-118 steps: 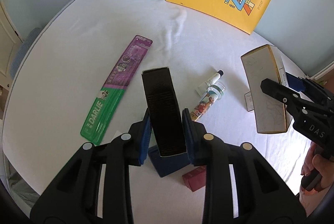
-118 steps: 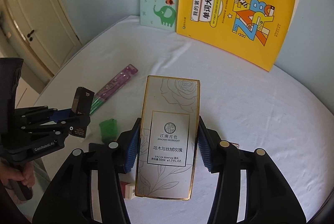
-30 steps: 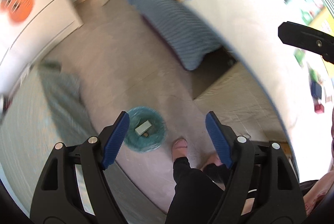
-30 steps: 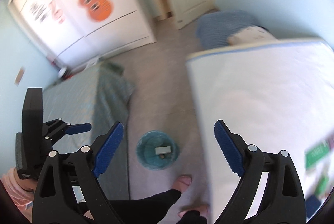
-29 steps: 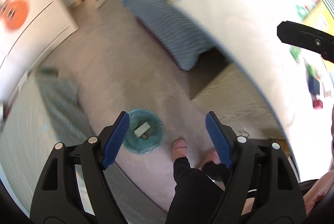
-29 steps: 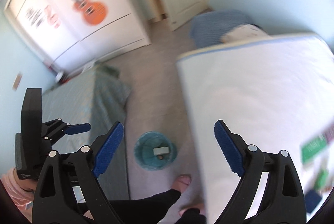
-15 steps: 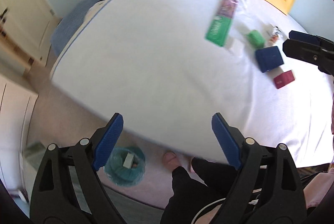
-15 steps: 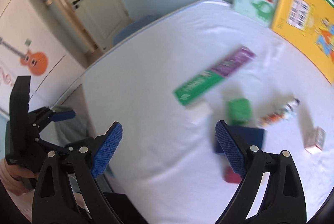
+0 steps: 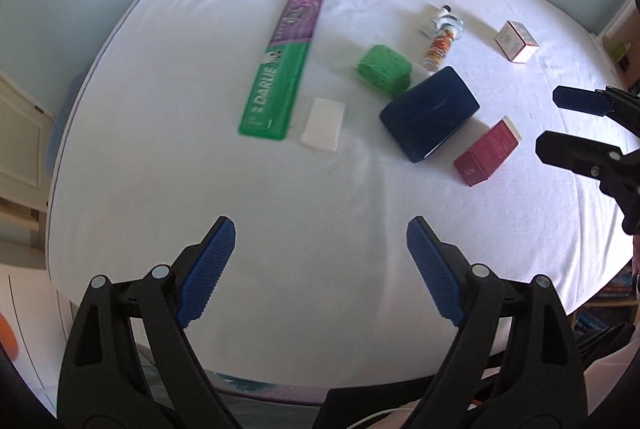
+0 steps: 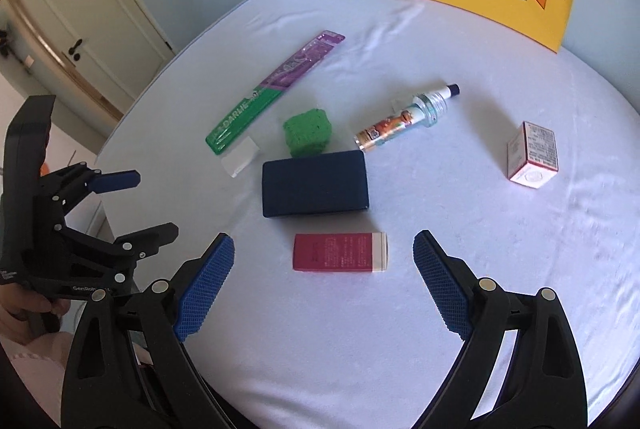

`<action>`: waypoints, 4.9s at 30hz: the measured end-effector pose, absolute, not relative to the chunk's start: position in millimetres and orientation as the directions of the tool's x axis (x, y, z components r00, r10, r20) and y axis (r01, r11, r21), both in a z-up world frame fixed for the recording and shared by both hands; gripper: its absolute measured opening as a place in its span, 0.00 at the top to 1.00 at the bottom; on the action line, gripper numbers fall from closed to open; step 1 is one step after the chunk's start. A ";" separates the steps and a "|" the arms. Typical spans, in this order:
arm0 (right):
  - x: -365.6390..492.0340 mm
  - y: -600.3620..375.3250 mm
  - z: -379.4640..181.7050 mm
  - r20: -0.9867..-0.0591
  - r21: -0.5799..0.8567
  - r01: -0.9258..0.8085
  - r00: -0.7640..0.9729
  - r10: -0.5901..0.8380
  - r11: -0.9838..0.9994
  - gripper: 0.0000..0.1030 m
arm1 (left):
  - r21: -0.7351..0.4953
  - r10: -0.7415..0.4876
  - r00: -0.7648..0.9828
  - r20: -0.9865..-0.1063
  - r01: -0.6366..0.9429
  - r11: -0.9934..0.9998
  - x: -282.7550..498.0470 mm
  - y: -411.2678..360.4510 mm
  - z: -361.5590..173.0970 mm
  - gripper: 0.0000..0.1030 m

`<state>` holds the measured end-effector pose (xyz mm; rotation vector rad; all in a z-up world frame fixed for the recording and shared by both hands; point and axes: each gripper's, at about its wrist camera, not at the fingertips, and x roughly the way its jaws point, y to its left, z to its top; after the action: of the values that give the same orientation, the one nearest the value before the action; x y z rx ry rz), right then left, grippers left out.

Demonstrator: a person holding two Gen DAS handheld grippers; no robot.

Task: Collect trash
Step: 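Grasp the red-and-white box with the right gripper while the left gripper grasps the white card, then carry both items over the teal wastebasket and open both grippers, then return both grippers from the wastebasket to the bed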

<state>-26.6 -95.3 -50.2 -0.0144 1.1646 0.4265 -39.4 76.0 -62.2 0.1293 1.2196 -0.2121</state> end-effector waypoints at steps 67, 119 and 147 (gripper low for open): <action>-10.4 -95.3 -72.7 -0.911 0.115 -0.337 0.338 0.234 0.935 0.31 | -0.045 -0.174 0.274 -0.946 0.421 0.906 37.9 51.2 -72.4 0.73; -150.6 240.4 -42.7 -0.882 0.149 -0.977 -0.062 0.467 0.153 0.31 | -0.092 0.084 0.296 -0.951 -0.533 0.841 -257.1 306.5 -88.1 0.73; -268.3 348.3 -63.1 -0.883 0.228 -0.951 -0.292 0.367 -0.207 0.14 | -0.095 0.142 0.199 -0.970 -0.842 0.531 -407.0 354.8 -117.5 0.39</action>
<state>-268.3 348.3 -63.1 -0.8684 1.0033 1.6875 -407.0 354.8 -117.5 -0.7413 1.1722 0.7833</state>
